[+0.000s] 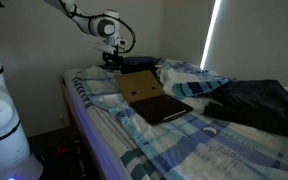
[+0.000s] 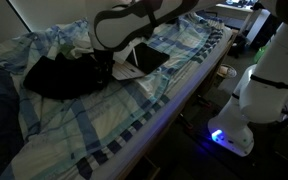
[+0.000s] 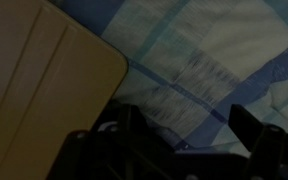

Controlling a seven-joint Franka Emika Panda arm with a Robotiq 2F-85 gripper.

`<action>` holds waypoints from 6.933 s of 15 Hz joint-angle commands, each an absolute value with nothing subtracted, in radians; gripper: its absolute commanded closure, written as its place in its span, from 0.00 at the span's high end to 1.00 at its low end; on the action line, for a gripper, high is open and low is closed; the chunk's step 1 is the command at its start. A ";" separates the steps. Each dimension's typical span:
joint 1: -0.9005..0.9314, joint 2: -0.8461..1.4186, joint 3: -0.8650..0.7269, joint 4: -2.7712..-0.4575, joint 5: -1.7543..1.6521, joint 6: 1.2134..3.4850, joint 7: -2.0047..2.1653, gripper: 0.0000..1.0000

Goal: Close the tablet cover

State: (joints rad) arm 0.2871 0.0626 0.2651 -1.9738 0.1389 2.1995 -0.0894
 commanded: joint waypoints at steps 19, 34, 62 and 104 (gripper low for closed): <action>0.419 0.354 0.216 -1.660 -0.342 2.095 0.187 0.05; 0.416 0.341 0.187 -1.682 -0.374 1.999 0.248 0.05; 0.349 0.167 0.183 -1.839 -0.375 1.951 0.274 0.05; 0.129 -0.070 0.129 -2.075 -0.376 1.928 0.272 0.05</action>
State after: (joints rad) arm 0.1417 -0.0369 0.1324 -2.0198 -0.3555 1.9072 0.2457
